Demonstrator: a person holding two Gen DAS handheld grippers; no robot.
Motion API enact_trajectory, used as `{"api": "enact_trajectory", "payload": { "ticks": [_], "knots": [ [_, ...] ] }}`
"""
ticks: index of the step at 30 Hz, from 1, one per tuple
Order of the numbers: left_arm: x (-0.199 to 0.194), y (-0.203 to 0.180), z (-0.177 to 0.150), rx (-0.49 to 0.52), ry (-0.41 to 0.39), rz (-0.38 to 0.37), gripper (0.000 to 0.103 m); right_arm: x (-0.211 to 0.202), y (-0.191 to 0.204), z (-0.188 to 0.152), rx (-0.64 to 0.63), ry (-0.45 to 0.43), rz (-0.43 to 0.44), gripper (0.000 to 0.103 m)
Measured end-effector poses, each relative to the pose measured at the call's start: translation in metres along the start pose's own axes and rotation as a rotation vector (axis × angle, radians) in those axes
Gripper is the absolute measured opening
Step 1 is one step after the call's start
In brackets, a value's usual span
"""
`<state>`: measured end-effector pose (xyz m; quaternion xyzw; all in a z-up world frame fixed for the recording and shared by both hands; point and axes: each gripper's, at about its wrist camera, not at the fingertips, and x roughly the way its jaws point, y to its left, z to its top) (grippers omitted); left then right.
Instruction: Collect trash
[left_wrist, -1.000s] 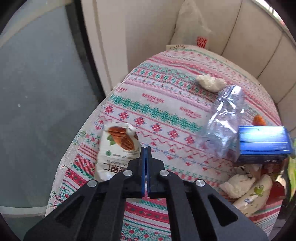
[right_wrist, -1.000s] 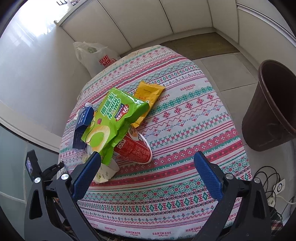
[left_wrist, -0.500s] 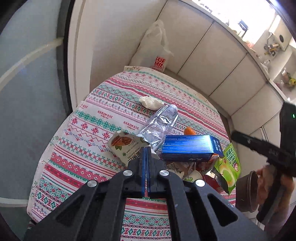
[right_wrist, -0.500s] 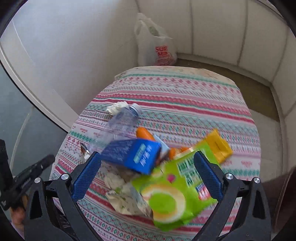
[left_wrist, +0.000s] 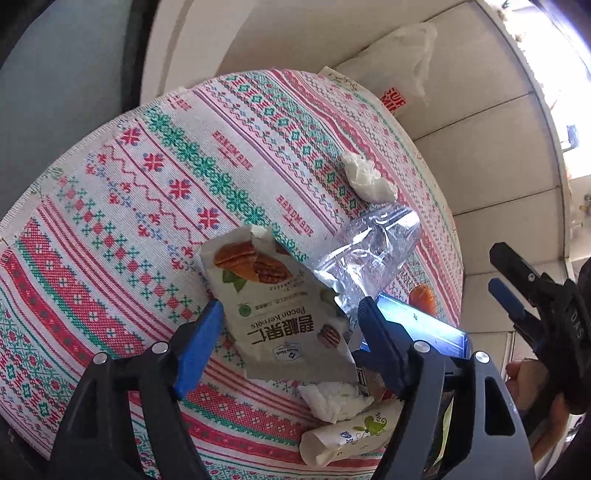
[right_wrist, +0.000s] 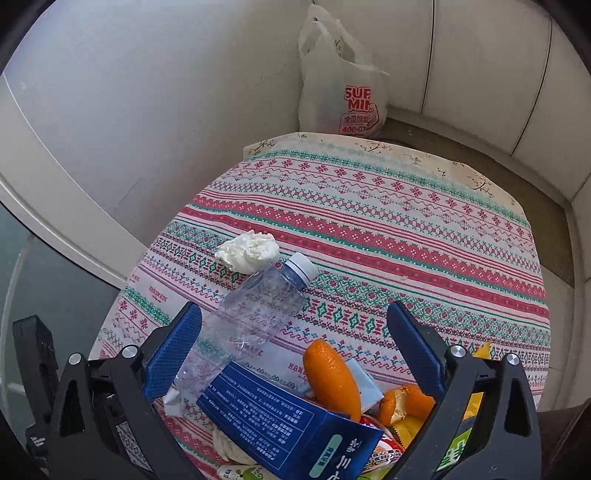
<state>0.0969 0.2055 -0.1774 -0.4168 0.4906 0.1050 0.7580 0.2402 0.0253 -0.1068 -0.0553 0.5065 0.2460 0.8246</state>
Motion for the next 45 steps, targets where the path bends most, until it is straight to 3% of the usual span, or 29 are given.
{"api": "enact_trajectory", "payload": {
  "ticks": [4, 6, 7, 9, 10, 14, 19, 23, 30, 33, 40, 44, 45],
  "knots": [
    [0.005, -0.017, -0.004, 0.143, -0.064, 0.138, 0.073, -0.002, -0.009, 0.002, -0.011, -0.009, -0.004, 0.096],
    [0.010, -0.012, -0.001, 0.133, -0.041, 0.115, 0.069, -0.002, -0.011, 0.003, -0.014, -0.010, -0.002, 0.096],
    [0.012, -0.009, 0.001, 0.120, -0.016, 0.085, 0.057, -0.002, -0.012, 0.003, -0.015, -0.010, -0.003, 0.096],
    [0.011, -0.009, 0.003, 0.129, -0.012, 0.065, 0.044, -0.003, -0.011, 0.004, -0.023, -0.010, -0.004, 0.096],
    [0.009, -0.011, 0.002, 0.145, -0.015, 0.053, 0.029, -0.003, -0.010, 0.004, -0.030, -0.011, -0.006, 0.096],
    [0.004, -0.008, 0.003, 0.147, -0.003, 0.007, 0.015, -0.004, -0.005, 0.007, -0.049, -0.006, -0.014, 0.096],
    [-0.018, -0.010, -0.002, 0.170, -0.036, -0.024, 0.012, -0.003, 0.007, 0.016, -0.078, 0.008, -0.006, 0.096],
    [-0.049, -0.024, -0.016, 0.262, -0.095, -0.027, 0.012, 0.009, 0.022, 0.035, -0.095, 0.054, 0.005, 0.096],
    [-0.074, -0.030, -0.024, 0.284, -0.086, -0.124, 0.012, 0.064, 0.048, 0.066, -0.035, 0.175, 0.042, 0.092],
    [-0.079, -0.030, -0.025, 0.290, -0.078, -0.152, 0.012, 0.094, 0.059, 0.072, -0.056, 0.225, -0.023, 0.090],
    [-0.086, -0.028, -0.026, 0.294, -0.078, -0.166, 0.012, 0.149, 0.074, 0.065, -0.067, 0.381, -0.044, 0.071],
    [-0.086, -0.024, -0.023, 0.290, -0.074, -0.166, 0.012, 0.155, 0.077, 0.064, -0.080, 0.380, -0.076, 0.072],
    [-0.086, -0.023, -0.023, 0.290, -0.073, -0.164, 0.012, 0.155, 0.077, 0.064, -0.079, 0.377, -0.083, 0.067]
  ]
}}
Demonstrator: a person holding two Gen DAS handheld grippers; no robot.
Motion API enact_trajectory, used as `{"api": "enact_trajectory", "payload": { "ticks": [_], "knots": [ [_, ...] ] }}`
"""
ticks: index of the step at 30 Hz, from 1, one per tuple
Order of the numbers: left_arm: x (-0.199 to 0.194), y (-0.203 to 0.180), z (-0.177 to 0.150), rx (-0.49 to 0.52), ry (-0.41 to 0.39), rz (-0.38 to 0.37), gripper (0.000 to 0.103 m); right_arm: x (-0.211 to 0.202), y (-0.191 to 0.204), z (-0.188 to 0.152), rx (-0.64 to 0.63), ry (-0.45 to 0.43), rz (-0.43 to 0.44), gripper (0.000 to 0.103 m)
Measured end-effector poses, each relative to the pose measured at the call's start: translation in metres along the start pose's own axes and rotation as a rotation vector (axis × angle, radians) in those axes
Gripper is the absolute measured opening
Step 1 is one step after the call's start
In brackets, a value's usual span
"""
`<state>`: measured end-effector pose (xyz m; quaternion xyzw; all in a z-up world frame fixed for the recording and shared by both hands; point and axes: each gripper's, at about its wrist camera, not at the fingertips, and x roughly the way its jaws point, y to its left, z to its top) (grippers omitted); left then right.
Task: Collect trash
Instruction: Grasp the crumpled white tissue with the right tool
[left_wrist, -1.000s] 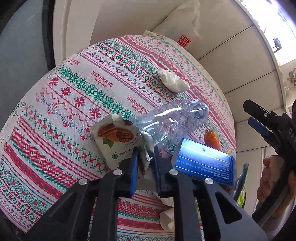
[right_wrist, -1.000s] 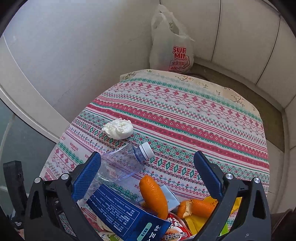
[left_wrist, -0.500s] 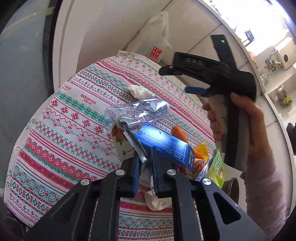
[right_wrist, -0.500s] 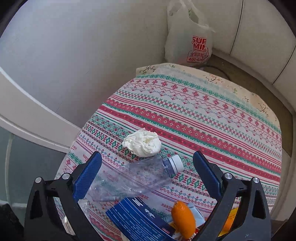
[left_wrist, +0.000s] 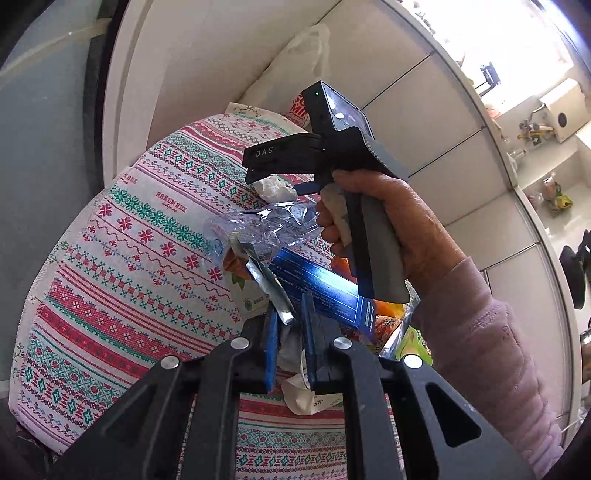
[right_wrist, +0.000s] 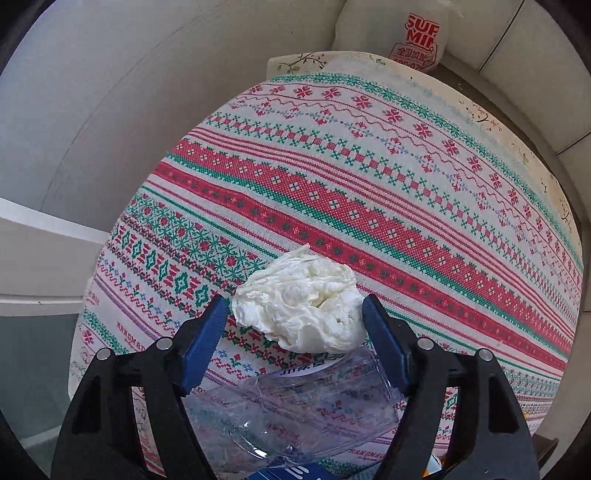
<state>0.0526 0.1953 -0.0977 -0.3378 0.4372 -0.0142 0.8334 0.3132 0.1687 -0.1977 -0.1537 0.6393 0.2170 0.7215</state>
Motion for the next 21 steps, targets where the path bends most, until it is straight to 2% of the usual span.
{"api": "enact_trajectory", "payload": {
  "ticks": [4, 9, 11, 12, 13, 17, 20, 21],
  "knots": [
    [-0.002, 0.005, 0.001, -0.011, -0.008, 0.006, 0.012, -0.005, -0.004, 0.001, 0.010, -0.019, -0.008, 0.048],
    [-0.002, 0.010, 0.001, -0.027, -0.009, 0.012, 0.012, -0.008, -0.007, -0.006, -0.001, -0.026, -0.036, 0.035],
    [-0.001, 0.012, 0.002, -0.031, -0.009, 0.018, 0.012, -0.014, -0.010, -0.009, 0.012, -0.055, -0.027, 0.023],
    [-0.001, 0.012, 0.002, -0.031, -0.009, 0.020, 0.012, -0.017, -0.012, -0.009, 0.022, -0.067, -0.026, 0.005],
    [-0.001, 0.012, 0.002, -0.031, -0.011, 0.021, 0.012, -0.019, -0.013, -0.011, 0.031, -0.071, -0.025, 0.001],
    [-0.002, 0.011, 0.003, -0.025, -0.019, 0.018, 0.012, -0.022, -0.013, -0.021, 0.033, -0.067, -0.010, 0.000],
    [-0.003, 0.011, 0.002, -0.024, -0.023, 0.016, 0.012, -0.026, -0.018, -0.026, 0.094, -0.088, 0.013, 0.001],
    [-0.004, 0.011, 0.002, -0.024, -0.025, 0.016, 0.012, -0.027, -0.020, -0.026, 0.115, -0.096, 0.019, 0.006]
  ]
}}
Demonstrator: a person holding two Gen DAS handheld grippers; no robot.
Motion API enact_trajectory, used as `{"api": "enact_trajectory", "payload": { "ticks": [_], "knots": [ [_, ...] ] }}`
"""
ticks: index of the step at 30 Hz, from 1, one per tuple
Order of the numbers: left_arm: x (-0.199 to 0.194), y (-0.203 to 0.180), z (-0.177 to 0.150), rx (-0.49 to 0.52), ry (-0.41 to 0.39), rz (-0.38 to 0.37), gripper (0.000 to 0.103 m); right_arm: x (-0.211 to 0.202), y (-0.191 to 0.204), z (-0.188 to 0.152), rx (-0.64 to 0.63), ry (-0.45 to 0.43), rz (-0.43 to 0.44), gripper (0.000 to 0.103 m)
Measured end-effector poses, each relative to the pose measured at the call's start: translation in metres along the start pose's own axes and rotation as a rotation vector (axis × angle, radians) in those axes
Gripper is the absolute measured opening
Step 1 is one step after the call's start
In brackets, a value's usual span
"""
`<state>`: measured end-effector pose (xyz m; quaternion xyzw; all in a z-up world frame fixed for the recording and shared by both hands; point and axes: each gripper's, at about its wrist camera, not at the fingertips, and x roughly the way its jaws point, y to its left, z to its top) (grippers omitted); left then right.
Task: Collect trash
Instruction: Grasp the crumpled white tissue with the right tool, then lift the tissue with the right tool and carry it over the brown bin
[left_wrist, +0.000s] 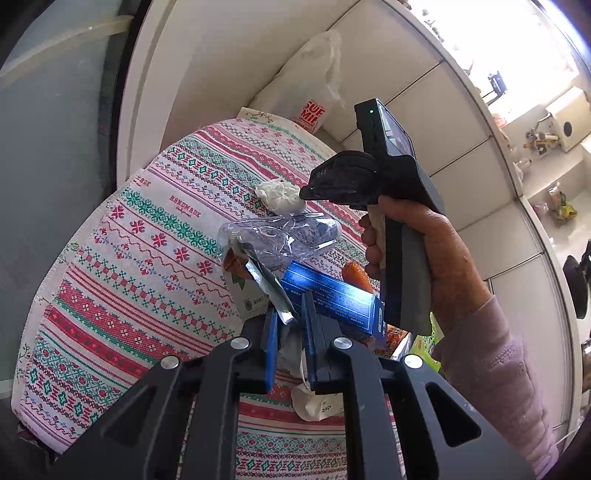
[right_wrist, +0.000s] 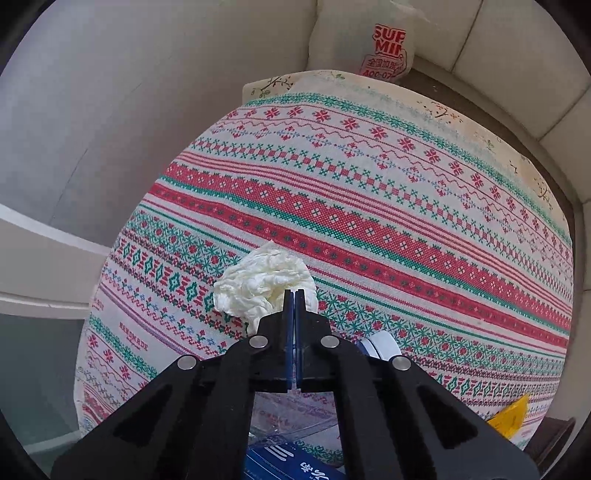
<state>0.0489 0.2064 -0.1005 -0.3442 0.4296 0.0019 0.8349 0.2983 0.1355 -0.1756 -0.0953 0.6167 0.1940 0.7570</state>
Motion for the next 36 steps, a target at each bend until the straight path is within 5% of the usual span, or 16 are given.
{"api": "enact_trajectory", "payload": {
  "ticks": [1, 3, 8, 13, 25, 36],
  "knots": [
    [0.000, 0.001, 0.000, 0.000, -0.002, 0.002, 0.012, 0.000, -0.003, -0.001, 0.019, 0.002, 0.009, 0.033],
    [0.000, 0.002, -0.001, -0.001, -0.001, 0.004, 0.012, -0.002, -0.006, 0.001, 0.040, -0.013, -0.010, 0.066],
    [0.001, 0.003, 0.001, -0.006, 0.005, 0.004, 0.012, 0.005, -0.011, 0.007, 0.064, -0.005, -0.018, 0.060],
    [0.001, 0.004, 0.001, -0.012, 0.006, 0.006, 0.012, 0.032, -0.004, 0.008, 0.046, 0.073, -0.007, 0.024],
    [-0.020, -0.004, 0.010, 0.026, -0.125, 0.044, 0.012, -0.027, 0.008, -0.006, -0.044, -0.068, -0.018, 0.021],
    [-0.044, -0.034, 0.015, 0.132, -0.329, 0.069, 0.012, -0.129, 0.001, -0.059, -0.027, -0.396, -0.055, 0.021]
  ]
}}
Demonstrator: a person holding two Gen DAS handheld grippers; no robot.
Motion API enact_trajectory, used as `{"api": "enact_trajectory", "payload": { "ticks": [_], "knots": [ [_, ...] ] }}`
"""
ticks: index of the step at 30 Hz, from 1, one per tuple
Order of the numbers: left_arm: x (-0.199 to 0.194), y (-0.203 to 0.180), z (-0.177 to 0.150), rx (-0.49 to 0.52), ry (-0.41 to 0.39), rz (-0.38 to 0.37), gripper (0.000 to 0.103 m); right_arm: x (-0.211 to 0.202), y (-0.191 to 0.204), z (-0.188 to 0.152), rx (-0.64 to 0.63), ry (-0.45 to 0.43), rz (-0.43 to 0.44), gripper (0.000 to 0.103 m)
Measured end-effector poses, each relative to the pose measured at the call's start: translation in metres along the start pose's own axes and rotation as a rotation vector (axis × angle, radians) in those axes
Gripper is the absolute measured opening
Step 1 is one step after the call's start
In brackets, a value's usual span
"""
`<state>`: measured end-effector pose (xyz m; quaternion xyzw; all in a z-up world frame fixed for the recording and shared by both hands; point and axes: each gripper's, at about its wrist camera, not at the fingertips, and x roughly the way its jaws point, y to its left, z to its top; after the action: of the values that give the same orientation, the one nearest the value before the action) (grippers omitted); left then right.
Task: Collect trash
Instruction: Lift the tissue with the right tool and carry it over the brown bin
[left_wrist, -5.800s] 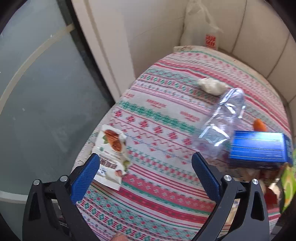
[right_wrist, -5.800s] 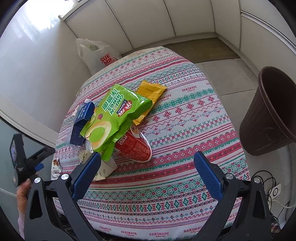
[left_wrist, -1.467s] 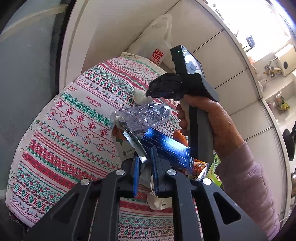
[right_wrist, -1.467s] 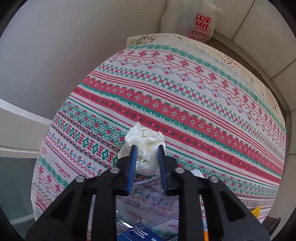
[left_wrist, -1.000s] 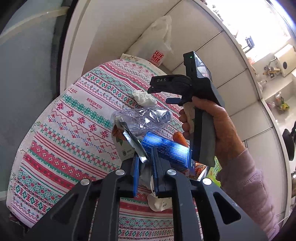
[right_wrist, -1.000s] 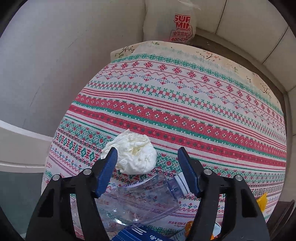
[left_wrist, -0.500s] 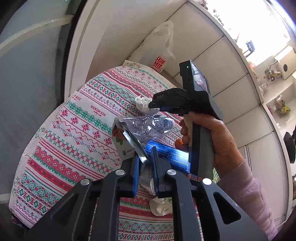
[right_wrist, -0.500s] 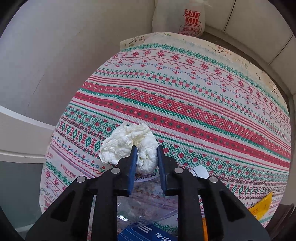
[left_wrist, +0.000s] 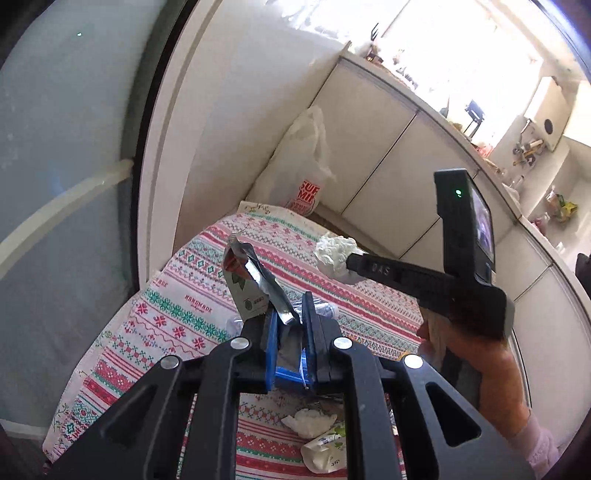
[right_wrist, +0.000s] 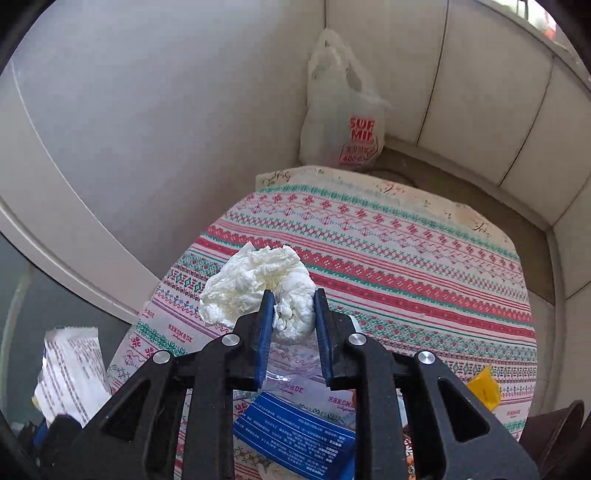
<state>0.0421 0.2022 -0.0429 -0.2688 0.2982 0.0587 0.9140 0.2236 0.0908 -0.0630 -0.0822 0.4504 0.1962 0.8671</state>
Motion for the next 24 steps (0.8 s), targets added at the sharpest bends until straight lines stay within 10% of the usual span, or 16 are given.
{"api": "enact_trajectory", "payload": {
  "ticks": [24],
  "knots": [
    [-0.033, -0.164, -0.018, 0.376, -0.301, -0.207, 0.013, -0.215, -0.142, -0.127, 0.272, -0.589, -0.321, 0.021]
  ]
}}
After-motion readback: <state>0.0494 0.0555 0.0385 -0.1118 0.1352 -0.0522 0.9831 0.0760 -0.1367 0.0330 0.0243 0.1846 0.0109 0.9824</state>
